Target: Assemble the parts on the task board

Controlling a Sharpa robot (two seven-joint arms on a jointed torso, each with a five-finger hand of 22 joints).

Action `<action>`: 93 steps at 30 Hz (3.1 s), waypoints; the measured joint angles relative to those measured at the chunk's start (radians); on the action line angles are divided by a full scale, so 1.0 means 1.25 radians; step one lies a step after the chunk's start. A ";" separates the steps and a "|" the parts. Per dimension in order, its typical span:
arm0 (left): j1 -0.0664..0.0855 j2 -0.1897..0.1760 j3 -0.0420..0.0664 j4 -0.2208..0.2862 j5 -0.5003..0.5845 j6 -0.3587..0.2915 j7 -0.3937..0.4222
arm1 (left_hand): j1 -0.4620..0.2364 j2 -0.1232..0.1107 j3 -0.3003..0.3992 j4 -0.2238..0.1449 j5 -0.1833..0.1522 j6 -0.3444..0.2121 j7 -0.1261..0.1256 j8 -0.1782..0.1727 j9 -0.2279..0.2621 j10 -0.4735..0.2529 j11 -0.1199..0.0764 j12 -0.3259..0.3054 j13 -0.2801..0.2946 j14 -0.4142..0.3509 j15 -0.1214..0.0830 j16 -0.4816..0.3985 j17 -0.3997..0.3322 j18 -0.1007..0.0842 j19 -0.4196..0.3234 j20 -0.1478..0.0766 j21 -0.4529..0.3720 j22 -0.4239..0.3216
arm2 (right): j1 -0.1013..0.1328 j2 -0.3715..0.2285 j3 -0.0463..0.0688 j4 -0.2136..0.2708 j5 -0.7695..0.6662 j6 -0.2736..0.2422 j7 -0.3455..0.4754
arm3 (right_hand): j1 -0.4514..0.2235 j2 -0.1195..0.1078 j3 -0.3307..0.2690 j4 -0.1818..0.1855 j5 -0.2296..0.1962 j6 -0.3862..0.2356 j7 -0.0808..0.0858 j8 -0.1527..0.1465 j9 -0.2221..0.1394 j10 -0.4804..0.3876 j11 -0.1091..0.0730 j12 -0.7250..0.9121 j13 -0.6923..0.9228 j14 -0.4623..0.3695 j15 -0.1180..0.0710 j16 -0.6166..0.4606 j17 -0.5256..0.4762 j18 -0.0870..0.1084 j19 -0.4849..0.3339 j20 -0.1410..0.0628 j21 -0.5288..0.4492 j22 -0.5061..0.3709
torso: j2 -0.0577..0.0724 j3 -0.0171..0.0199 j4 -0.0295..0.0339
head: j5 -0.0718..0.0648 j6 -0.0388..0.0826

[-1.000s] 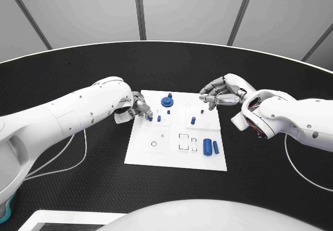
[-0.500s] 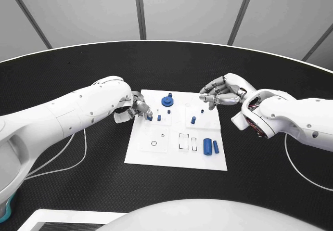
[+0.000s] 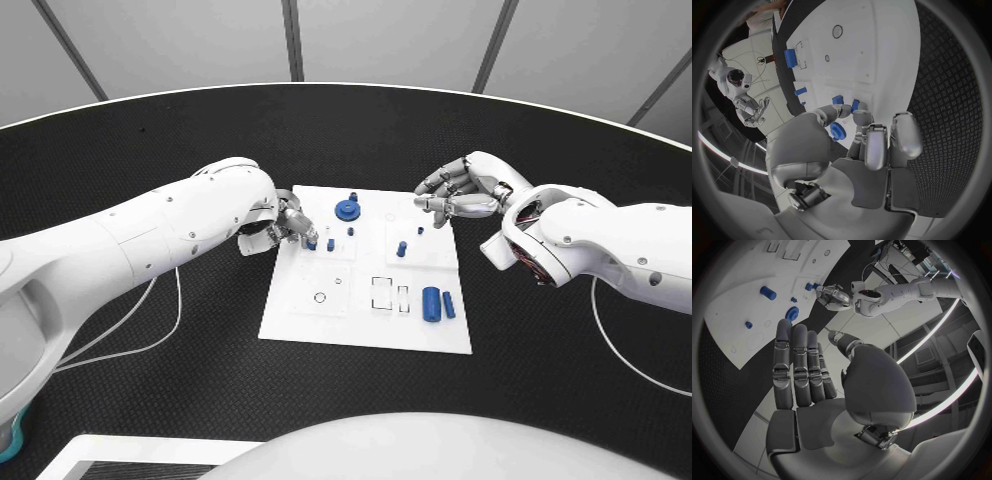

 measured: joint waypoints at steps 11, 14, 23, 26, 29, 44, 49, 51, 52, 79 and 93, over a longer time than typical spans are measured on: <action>0.000 0.008 0.000 -0.008 0.000 0.004 -0.012 | 0.000 0.000 -0.002 -0.002 0.000 0.000 0.000 0.000 0.000 0.000 0.000 0.000 0.001 0.000 0.000 0.000 0.000 0.000 0.000 0.000 0.000 -0.001 | 0.000 -0.003 0.000 0.003 0.000 -0.001 -0.001 | 0.000 0.000 0.001 0.001 0.003 0.000 0.000 0.000 0.000 -0.002 0.002 0.000 0.002 0.000 0.000 -0.003 0.002 0.000 0.000 0.000 0.000 -0.001 | 0.000 0.0006 -0.0009 | -0.002 -0.002; 0.000 0.010 0.000 -0.010 0.000 0.003 -0.016 | 0.000 0.000 -0.001 -0.003 0.000 0.000 0.000 0.000 0.000 0.000 0.000 0.000 0.001 0.000 0.000 0.000 0.000 0.000 0.000 0.000 0.000 -0.001 | 0.000 -0.004 0.000 0.004 0.000 -0.001 -0.001 | 0.000 0.000 0.002 0.002 0.003 0.000 0.000 0.000 0.000 -0.002 0.002 0.000 0.004 0.000 0.000 -0.005 0.005 0.000 0.000 0.000 0.000 -0.002 | 0.000 0.0005 -0.0008 | -0.003 -0.002; 0.000 0.022 0.000 -0.019 0.000 0.003 -0.027 | 0.000 0.000 -0.001 -0.004 -0.001 0.004 -0.001 0.000 0.000 0.002 0.002 -0.001 0.001 0.000 0.000 0.000 0.000 0.000 0.000 0.000 0.000 -0.001 | 0.000 -0.004 0.000 0.006 0.000 -0.002 -0.001 | 0.000 0.000 0.002 0.002 0.003 0.000 0.000 0.000 0.000 -0.002 0.002 0.000 0.004 0.000 0.000 -0.005 0.005 0.000 0.000 0.000 0.000 -0.002 | 0.000 0.0000 -0.0005 | -0.005 -0.004; 0.000 0.025 0.000 -0.021 0.000 0.003 -0.030 | 0.000 0.000 -0.001 -0.005 -0.001 0.005 -0.001 0.002 0.000 0.003 0.003 0.000 0.003 0.000 0.000 0.000 0.000 0.000 0.000 0.000 0.000 -0.001 | 0.000 -0.004 0.000 0.007 0.000 -0.002 -0.001 | 0.000 0.000 0.002 0.002 0.003 0.000 0.000 0.000 0.000 -0.002 0.002 0.000 0.004 0.000 0.000 -0.005 0.005 0.000 0.000 0.000 0.000 -0.002 | 0.001 0.0000 -0.0008 | -0.005 -0.004; 0.000 0.027 0.000 -0.024 0.000 0.003 -0.033 | 0.000 0.000 -0.001 -0.005 -0.004 0.005 -0.001 0.003 0.000 0.003 0.003 0.003 0.004 0.001 0.001 0.000 0.000 0.000 0.000 0.000 0.000 -0.001 | 0.000 -0.005 0.000 0.007 0.000 -0.002 -0.001 | 0.000 0.000 0.002 0.002 0.003 0.000 0.000 0.000 0.000 -0.002 0.002 0.000 0.004 0.000 0.000 -0.005 0.005 0.000 0.000 0.000 0.000 -0.001 | 0.001 0.0000 -0.0010 | -0.006 -0.005; 0.000 0.034 0.000 -0.033 0.000 -0.002 -0.044 | 0.000 0.000 -0.021 -0.025 -0.010 0.006 0.000 0.009 0.009 0.009 0.008 0.017 0.032 0.000 -0.003 0.000 0.000 0.000 0.005 -0.005 0.005 0.012 | 0.000 -0.007 0.000 0.009 0.000 -0.003 -0.002 | 0.000 0.000 0.002 0.002 0.003 0.000 0.000 0.000 0.000 -0.002 0.002 0.000 0.004 0.000 0.000 -0.005 0.005 0.000 0.000 0.000 0.000 -0.001 | 0.000 0.0002 -0.0001 | -0.011 -0.006; -0.001 0.035 0.000 -0.037 0.000 0.002 -0.049 | -0.002 0.002 -0.033 -0.037 -0.026 0.013 -0.007 0.009 0.011 0.020 0.003 0.023 0.042 0.001 -0.004 0.000 0.000 0.000 0.005 -0.005 0.005 0.017 | 0.000 -0.007 0.000 0.010 0.000 -0.003 -0.002 | 0.000 0.000 0.002 0.002 0.003 0.000 0.000 0.000 0.000 -0.002 0.002 0.000 0.004 0.000 0.000 -0.005 0.005 0.000 0.000 0.000 0.000 -0.001 | -0.001 0.0000 -0.0003 | -0.012 -0.006; -0.001 0.035 0.000 -0.038 0.000 0.001 -0.050 | -0.002 0.003 -0.042 -0.046 -0.045 0.023 -0.017 0.009 0.015 0.033 -0.004 0.025 0.047 0.000 -0.006 0.000 0.000 0.000 0.008 -0.008 0.005 0.018 | 0.000 -0.007 0.000 0.010 0.000 -0.003 -0.002 | 0.000 0.000 0.002 0.002 0.003 0.000 0.000 0.000 0.000 -0.002 0.002 0.000 0.004 0.000 0.000 -0.005 0.005 0.000 0.000 0.000 0.000 -0.001 | -0.001 0.0000 -0.0002 | -0.013 -0.006; -0.001 0.036 0.000 -0.039 0.000 0.001 -0.051 | -0.002 0.003 -0.044 -0.047 -0.051 0.024 -0.019 0.009 0.015 0.033 -0.004 0.025 0.048 -0.001 -0.006 0.000 0.000 0.000 0.008 -0.008 0.005 0.018 | 0.000 -0.007 0.000 0.010 0.000 -0.004 -0.002 | 0.000 0.000 0.002 0.002 0.003 0.000 0.000 0.000 0.000 -0.002 0.002 0.000 0.004 0.000 0.000 -0.005 0.005 0.000 0.000 0.000 0.000 -0.001 | -0.001 0.0000 -0.0002 | -0.013 -0.006; -0.006 0.032 0.000 -0.051 0.004 0.000 -0.065 | -0.028 -0.022 -0.140 0.014 -0.163 0.039 -0.038 -0.004 0.003 0.067 -0.038 0.028 0.057 -0.004 -0.016 0.000 0.000 0.000 0.013 -0.013 0.009 0.029 | 0.000 -0.006 0.000 0.006 0.000 -0.003 -0.002 | 0.000 0.000 0.000 0.005 0.003 0.000 0.000 0.000 0.000 -0.002 0.002 0.003 0.005 0.000 0.000 -0.005 0.007 0.000 0.000 0.000 0.000 -0.002 | -0.001 -0.0002 0.0009 | -0.014 -0.006; -0.006 0.013 0.000 -0.034 0.033 -0.040 -0.045 | -0.064 -0.039 -0.214 0.082 -0.177 0.050 -0.035 -0.014 -0.003 0.067 -0.038 0.028 0.062 -0.004 -0.016 0.000 0.000 0.000 0.013 -0.013 0.009 0.030 | 0.000 -0.004 0.000 0.001 0.000 -0.003 -0.001 | 0.000 0.000 0.000 0.005 0.003 0.000 0.000 0.000 0.000 -0.002 0.002 0.003 0.007 0.000 0.000 -0.005 0.008 0.000 0.000 0.000 0.000 -0.003 | -0.002 -0.0007 0.0017 | -0.012 -0.006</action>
